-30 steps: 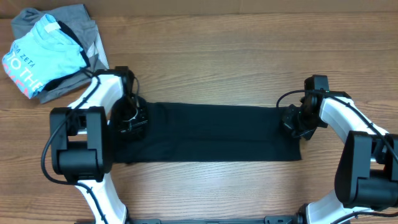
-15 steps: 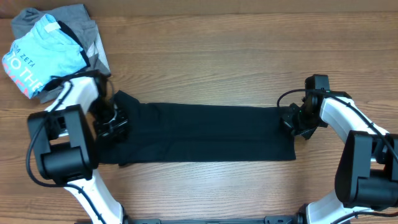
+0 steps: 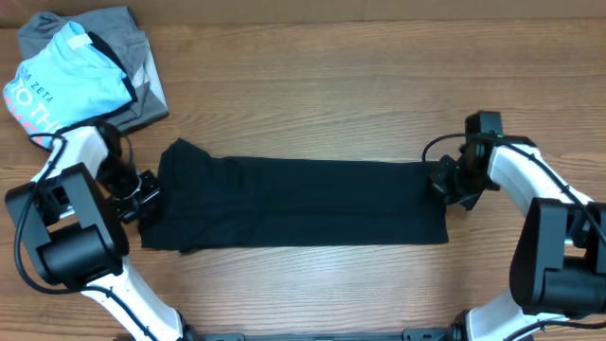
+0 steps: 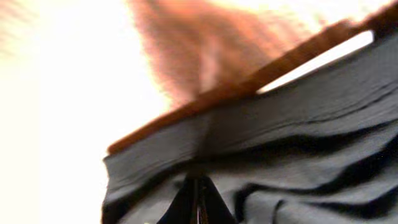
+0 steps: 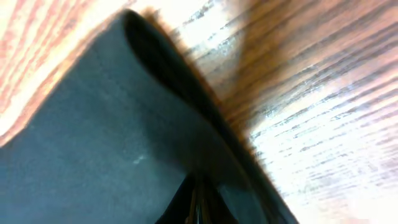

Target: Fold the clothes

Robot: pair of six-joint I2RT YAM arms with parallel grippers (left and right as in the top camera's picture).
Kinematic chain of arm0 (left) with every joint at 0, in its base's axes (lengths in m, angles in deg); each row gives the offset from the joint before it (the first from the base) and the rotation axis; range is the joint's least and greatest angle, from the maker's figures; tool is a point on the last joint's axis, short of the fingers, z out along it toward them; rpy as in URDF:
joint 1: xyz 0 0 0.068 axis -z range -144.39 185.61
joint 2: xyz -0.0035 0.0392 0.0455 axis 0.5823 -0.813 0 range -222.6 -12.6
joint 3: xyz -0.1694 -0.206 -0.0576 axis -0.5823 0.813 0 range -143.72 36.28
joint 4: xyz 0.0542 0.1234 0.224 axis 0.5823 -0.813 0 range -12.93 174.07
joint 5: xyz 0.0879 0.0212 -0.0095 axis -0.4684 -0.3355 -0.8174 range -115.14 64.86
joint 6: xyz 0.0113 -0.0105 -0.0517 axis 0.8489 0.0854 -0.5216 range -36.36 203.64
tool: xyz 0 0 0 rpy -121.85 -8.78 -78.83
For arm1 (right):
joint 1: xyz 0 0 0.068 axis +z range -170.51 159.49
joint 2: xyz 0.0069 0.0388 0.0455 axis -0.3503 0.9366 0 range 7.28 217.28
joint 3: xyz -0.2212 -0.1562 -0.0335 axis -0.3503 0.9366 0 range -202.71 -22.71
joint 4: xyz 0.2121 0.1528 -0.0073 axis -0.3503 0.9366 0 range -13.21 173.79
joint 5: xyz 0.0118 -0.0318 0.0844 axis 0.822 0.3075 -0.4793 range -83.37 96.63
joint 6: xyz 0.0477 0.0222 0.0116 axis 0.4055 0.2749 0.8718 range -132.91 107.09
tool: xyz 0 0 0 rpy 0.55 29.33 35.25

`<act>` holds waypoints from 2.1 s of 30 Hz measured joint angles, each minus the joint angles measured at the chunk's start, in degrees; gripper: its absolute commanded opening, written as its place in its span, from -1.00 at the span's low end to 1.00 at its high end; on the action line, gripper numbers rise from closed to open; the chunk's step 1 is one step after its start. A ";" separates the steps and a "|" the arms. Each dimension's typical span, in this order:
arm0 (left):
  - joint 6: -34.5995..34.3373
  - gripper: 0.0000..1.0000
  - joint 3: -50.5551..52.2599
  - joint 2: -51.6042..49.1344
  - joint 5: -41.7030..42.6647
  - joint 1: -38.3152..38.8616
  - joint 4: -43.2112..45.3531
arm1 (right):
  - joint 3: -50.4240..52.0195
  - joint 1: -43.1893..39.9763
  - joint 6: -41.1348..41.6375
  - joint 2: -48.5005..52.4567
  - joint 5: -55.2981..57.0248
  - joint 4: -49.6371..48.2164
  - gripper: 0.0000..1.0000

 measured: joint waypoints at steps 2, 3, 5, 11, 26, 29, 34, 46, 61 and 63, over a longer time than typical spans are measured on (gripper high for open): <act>0.02 -0.91 -1.18 0.28 -0.81 -0.20 -1.57 | -2.75 0.00 -0.46 0.15 0.02 3.37 -0.92; 0.02 -0.92 -1.73 0.79 -0.94 -0.13 -2.23 | -5.14 0.00 -0.90 0.15 0.02 6.01 -0.87; 0.02 -0.92 -2.75 2.91 -1.01 -0.13 -3.37 | -9.79 0.00 -1.70 0.13 0.24 10.34 -0.20; 1.44 0.08 -5.46 15.80 1.49 -0.13 -6.45 | -23.69 -1.42 -3.54 -1.51 2.51 19.37 1.00; 2.40 1.00 -6.03 27.69 6.82 -0.13 -11.89 | -10.34 -16.79 -22.27 -2.69 -11.67 9.18 1.00; 2.40 1.00 -5.33 27.69 7.10 -0.13 -12.22 | -5.09 -16.76 -24.52 -2.69 -15.56 4.57 1.00; 2.40 1.00 -4.26 27.69 8.50 -0.13 -12.37 | 2.47 -16.76 -25.97 -2.69 -19.23 -0.35 1.00; 2.40 1.00 -4.15 27.69 10.64 0.44 -12.31 | 9.22 -16.81 -24.15 -3.26 -23.58 -2.89 0.89; 2.38 1.00 -4.11 27.69 11.06 4.52 -11.30 | 14.23 -13.40 -17.49 -3.21 -21.18 -5.79 -0.92; 2.38 1.00 -4.11 27.69 11.06 4.76 -11.26 | 14.25 -13.40 -16.65 -3.19 -21.05 -5.95 -0.92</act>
